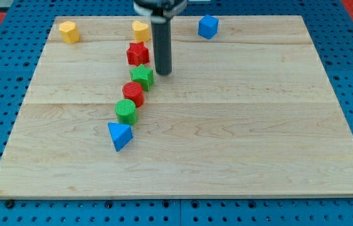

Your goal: Separate the yellow heart from the line of blocks

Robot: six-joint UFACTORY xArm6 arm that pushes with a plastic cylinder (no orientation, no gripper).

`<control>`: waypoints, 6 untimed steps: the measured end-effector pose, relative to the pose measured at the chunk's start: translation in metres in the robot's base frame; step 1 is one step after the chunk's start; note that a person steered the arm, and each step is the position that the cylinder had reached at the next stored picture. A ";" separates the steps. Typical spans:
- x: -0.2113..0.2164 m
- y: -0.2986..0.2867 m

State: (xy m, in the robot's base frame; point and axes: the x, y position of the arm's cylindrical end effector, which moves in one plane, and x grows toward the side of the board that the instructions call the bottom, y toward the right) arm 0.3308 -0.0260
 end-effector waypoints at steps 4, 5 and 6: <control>-0.097 -0.061; -0.069 -0.044; -0.053 0.000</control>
